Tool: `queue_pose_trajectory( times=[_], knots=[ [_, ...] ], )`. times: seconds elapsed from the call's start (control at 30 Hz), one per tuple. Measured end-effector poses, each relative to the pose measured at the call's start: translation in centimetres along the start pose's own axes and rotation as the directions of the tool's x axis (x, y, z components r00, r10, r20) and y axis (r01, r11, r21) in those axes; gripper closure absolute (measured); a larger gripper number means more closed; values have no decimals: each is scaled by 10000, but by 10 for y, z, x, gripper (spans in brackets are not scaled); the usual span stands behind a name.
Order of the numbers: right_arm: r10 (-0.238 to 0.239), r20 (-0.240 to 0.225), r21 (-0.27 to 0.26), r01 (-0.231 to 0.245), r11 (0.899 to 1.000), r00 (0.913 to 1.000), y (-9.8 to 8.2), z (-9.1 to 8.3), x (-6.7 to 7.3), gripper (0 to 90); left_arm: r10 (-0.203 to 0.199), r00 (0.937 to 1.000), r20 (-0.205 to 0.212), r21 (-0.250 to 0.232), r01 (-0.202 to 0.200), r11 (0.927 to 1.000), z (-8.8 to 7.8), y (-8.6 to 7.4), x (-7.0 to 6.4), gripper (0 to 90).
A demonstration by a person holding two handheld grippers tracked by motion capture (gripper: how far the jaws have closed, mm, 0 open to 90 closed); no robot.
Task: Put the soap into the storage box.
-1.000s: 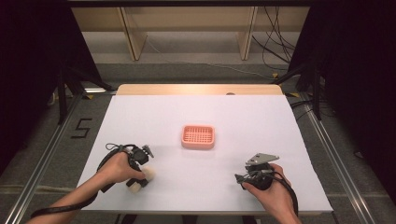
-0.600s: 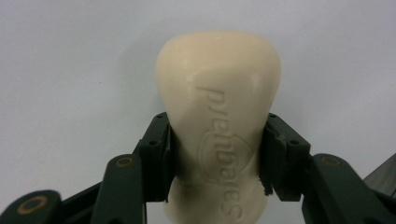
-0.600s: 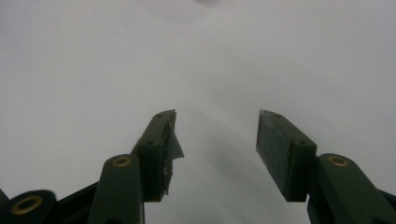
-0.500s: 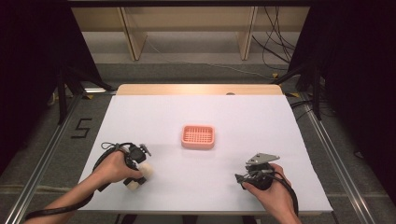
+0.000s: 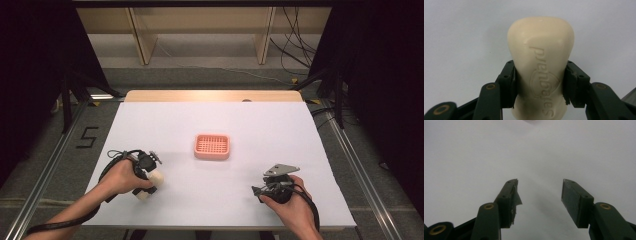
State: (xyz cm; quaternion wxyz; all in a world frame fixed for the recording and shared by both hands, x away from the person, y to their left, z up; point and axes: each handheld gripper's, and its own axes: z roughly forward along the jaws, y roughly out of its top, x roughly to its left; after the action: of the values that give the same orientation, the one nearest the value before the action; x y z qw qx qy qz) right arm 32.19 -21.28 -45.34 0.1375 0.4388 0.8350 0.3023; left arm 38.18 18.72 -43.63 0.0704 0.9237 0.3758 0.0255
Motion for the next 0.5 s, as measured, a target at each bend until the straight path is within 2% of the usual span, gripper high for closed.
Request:
queue_pose_trajectory(
  times=[0.07,0.27,0.43,0.47,0.5],
  knots=[
    [-13,2,-15,13,10000,10000,0,0,0,476,113,9999,-62,-41,-113,9999,-1,1,1,497],
    [-9,3,-6,9,10000,10000,0,0,0,476,123,9998,-151,-220,-126,9997,-4,4,1,497],
    [5,28,-39,-5,10000,10000,0,0,0,476,141,9998,-160,-553,-149,9984,-5,6,0,497],
    [-3,30,-36,3,10000,10000,0,0,0,476,229,9996,-180,-407,-236,9989,-6,7,1,497],
    [0,26,-35,0,10000,10000,0,0,0,476,134,9998,-164,-578,-144,9982,-6,8,1,497]
  ],
)
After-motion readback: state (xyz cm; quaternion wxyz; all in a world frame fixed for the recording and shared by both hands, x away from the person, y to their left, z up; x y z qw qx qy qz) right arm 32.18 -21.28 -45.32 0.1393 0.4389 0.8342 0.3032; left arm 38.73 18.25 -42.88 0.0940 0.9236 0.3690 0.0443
